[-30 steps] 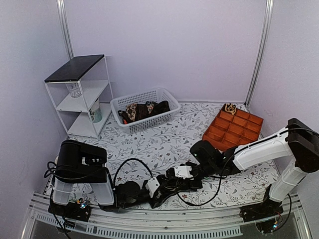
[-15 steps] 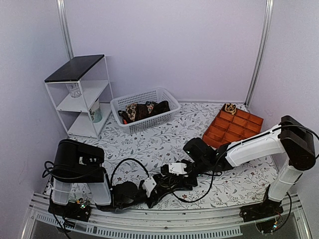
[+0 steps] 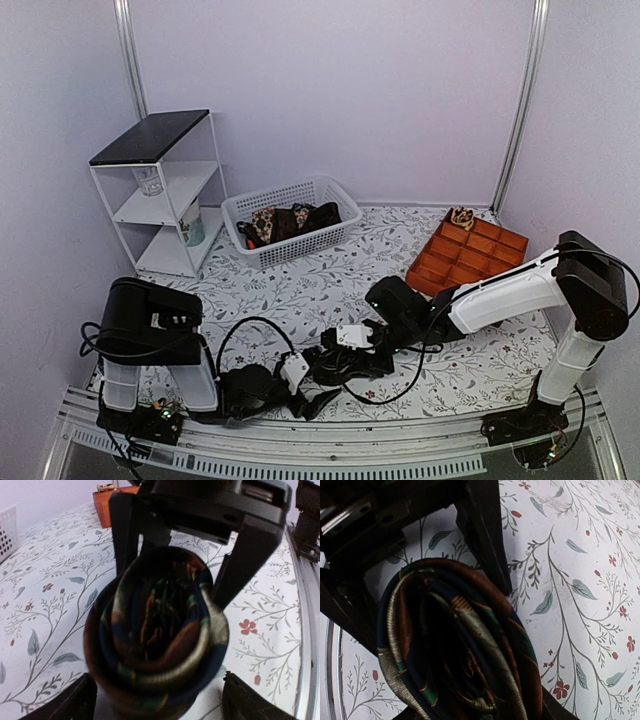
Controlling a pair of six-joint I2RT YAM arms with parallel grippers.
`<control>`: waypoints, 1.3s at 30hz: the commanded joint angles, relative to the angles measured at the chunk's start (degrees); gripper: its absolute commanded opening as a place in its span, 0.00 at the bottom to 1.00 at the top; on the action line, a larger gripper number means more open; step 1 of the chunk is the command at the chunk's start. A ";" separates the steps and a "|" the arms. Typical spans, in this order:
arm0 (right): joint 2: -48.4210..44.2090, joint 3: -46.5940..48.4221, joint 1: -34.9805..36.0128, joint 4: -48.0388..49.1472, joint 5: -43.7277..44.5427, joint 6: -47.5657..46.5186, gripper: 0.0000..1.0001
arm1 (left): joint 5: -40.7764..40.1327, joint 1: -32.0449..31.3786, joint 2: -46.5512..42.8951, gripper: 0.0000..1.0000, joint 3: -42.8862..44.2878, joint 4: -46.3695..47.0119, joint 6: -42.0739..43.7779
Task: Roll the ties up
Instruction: Pick up the tie from the center of the board, then place the tie in the storage box.
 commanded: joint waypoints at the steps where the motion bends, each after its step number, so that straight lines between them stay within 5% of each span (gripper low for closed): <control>1: -3.12 -1.46 -2.28 -2.40 2.83 2.56 0.55 | -2.21 -0.86 -4.11 0.98 -3.38 -7.03 -1.78; 16: -12.57 -2.00 -10.57 -11.11 7.10 5.73 0.52 | 1.56 4.75 -20.08 0.99 -2.14 -23.97 -9.60; 20: -13.60 -2.23 -12.85 -10.84 7.32 8.07 0.51 | 1.50 6.81 -25.94 0.98 0.76 -33.56 -9.23; 29: -13.90 -4.36 -14.87 -5.64 8.72 6.25 0.49 | 1.70 8.85 -32.43 0.98 1.37 -39.80 -9.16; 39: -18.69 -2.28 -20.42 -4.41 19.87 11.71 0.49 | 0.72 12.85 -39.67 0.99 4.54 -51.63 -9.25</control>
